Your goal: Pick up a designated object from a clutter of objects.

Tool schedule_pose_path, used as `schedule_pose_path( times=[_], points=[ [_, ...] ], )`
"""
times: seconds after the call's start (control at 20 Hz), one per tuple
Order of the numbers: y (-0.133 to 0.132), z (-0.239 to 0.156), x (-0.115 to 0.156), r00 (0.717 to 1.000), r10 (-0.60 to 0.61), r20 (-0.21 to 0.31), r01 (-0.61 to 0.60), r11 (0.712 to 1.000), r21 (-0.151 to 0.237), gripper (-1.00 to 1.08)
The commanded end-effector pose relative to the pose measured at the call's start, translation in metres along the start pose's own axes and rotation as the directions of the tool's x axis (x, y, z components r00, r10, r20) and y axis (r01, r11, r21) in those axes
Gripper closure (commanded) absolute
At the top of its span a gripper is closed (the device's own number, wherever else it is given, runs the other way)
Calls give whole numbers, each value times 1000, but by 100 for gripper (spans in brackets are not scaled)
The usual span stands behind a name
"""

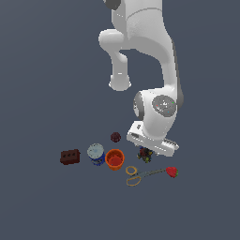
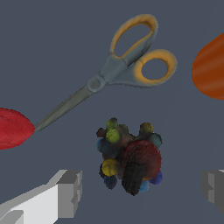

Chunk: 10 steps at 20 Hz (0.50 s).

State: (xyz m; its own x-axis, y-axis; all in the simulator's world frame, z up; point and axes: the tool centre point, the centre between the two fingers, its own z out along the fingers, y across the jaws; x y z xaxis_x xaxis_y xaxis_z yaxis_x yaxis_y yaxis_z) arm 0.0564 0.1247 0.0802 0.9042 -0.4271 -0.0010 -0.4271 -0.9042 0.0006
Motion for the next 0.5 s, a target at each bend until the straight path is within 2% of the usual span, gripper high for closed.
schedule_pose_path(
  times=[0.0,0.45],
  points=[
    [0,3,0,1000,0,0,0,1000,0,-92],
    [0,41,-1,1000,3,-1,-3,1000,0,-92]
  ],
)
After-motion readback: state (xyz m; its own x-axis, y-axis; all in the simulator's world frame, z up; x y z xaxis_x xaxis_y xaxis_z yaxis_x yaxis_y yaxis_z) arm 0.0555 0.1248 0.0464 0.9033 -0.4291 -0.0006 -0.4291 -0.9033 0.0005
